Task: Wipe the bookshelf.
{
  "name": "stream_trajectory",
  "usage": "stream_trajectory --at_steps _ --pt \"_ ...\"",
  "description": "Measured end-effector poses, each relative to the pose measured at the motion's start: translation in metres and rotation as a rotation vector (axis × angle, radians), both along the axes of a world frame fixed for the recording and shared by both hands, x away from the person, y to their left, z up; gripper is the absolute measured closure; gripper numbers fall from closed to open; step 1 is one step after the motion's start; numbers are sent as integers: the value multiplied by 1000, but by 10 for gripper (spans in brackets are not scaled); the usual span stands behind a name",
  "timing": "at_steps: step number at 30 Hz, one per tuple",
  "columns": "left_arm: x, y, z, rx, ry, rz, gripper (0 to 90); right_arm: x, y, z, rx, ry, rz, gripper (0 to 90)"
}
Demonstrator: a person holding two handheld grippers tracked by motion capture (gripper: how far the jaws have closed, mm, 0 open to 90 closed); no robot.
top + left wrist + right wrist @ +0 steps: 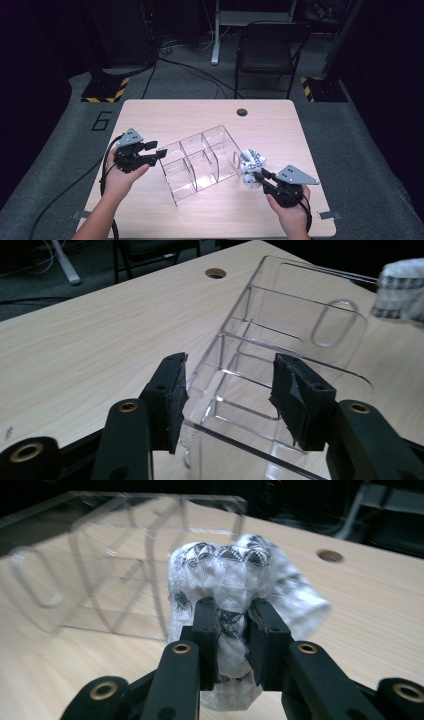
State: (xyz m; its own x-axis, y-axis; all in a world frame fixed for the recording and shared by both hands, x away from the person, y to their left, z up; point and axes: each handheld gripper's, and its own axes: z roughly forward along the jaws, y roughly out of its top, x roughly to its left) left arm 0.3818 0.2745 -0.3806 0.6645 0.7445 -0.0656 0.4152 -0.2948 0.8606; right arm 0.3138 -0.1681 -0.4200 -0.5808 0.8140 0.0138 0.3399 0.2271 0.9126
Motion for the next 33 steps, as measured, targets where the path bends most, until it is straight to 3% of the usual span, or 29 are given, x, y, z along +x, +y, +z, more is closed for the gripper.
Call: stream_trajectory --at_steps 3,8,10,12,17,21,27,31,33 --pt "-9 1 -1 2 -1 -8 464 9 -11 -14 -45 41 -62 751" --pt "-27 7 -3 -20 5 -17 444 28 -28 -52 -98 162 -136 751" --pt "-35 9 -6 -29 11 -25 437 34 -32 -61 -87 226 -135 742" --pt "-44 10 -10 -34 14 -26 431 37 -33 -64 -56 250 -138 681" --pt "-58 11 -20 -22 15 -31 418 36 -28 -55 -26 209 -158 522" --pt "-63 10 -25 -24 15 -27 415 39 -18 -46 6 173 -119 499" --pt "-67 6 -33 -41 26 -33 412 51 -2 -39 66 159 -49 454" --pt "-68 1 -39 -18 31 -48 412 57 11 -39 55 141 -10 442" --pt "-68 -1 -40 -30 33 -55 413 60 18 -39 55 143 14 440"
